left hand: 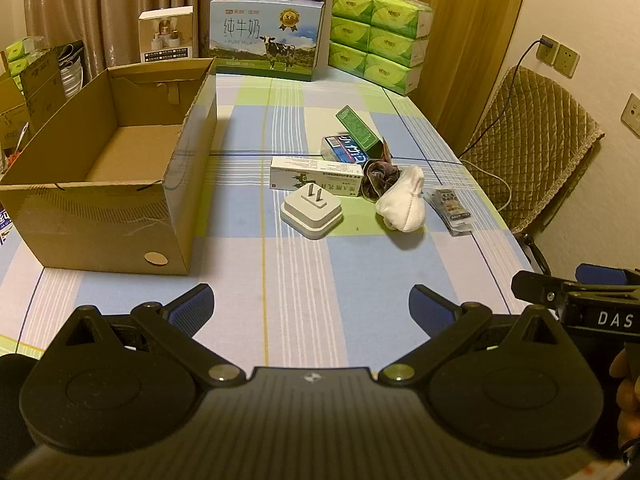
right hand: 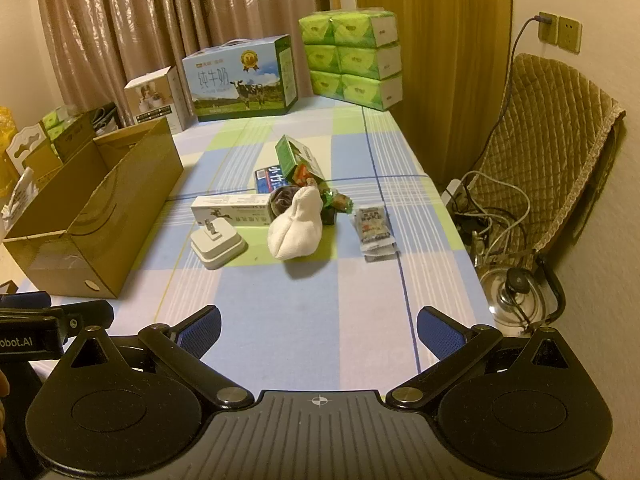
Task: Organize objects
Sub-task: 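Move both tools toward the items on the table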
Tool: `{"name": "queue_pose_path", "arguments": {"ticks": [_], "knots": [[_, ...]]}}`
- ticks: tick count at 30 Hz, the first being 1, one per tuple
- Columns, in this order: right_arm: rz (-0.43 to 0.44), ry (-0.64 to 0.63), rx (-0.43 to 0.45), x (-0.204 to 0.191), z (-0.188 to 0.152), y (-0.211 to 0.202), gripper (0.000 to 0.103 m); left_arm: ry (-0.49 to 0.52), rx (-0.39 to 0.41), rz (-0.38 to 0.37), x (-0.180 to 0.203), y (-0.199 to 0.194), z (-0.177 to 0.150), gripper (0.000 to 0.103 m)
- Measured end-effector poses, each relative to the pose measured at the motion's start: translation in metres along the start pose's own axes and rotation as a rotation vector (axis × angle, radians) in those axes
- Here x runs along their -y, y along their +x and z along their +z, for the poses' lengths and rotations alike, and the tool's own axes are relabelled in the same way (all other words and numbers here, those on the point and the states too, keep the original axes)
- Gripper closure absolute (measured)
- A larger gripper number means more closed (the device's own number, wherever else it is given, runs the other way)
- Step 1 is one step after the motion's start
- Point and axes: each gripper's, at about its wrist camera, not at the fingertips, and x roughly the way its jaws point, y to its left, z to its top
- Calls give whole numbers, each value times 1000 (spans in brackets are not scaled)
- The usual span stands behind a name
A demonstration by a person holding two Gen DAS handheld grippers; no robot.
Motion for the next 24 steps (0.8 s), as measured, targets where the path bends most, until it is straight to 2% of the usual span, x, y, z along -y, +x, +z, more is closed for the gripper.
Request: {"name": "queue_pose_path", "arguments": {"ticks": [24], "knots": [[0, 12, -10, 7, 1, 3, 2, -28, 1, -25, -5, 3, 2, 1]]}}
